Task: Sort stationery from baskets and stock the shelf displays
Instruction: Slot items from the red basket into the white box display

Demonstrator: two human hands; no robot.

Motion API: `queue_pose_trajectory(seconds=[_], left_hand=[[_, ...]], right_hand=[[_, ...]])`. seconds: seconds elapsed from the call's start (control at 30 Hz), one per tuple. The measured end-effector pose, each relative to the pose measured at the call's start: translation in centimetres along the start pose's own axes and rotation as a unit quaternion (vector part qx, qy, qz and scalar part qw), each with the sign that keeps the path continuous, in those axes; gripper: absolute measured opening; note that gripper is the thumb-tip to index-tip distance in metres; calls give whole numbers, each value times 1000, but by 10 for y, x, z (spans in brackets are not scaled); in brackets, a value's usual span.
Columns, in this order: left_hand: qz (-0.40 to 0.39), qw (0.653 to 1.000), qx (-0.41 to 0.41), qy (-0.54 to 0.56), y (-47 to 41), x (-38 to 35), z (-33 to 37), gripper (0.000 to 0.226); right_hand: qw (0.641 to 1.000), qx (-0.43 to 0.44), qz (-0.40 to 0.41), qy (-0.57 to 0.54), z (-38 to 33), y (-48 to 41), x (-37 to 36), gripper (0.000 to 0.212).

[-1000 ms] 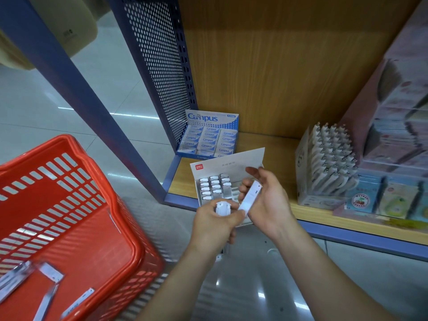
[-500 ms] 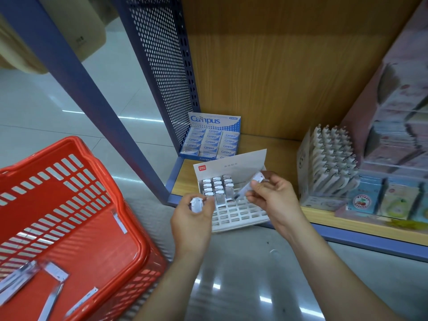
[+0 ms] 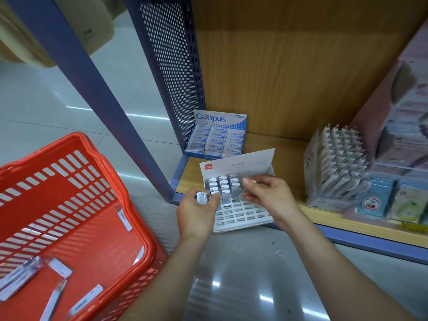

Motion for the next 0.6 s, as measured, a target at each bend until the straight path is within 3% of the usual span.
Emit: queue_pose_trajectory(seconds=[0.13, 0.33, 0.6], left_hand=[[-6, 1000, 0, -7, -1, 0, 2, 21], [-8, 1000, -4, -7, 1, 1, 5, 20], [-56, 996, -70, 12, 11, -11, 34, 13]], right_hand=[[999, -38, -4, 1, 0, -5, -1, 33], [997, -62, 4, -41, 10, -4, -4, 29], [993, -1, -26, 111, -1, -8, -17, 31]])
Point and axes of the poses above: each hand's wrist, its own y-axis away from the middle knuckle, its own x-axis out of the back of the hand, z = x × y, the point moved 8 cm from there along -y, towards the middle knuckle, and after that the axes turned 4 degrees about x, right-handed, at the moved point
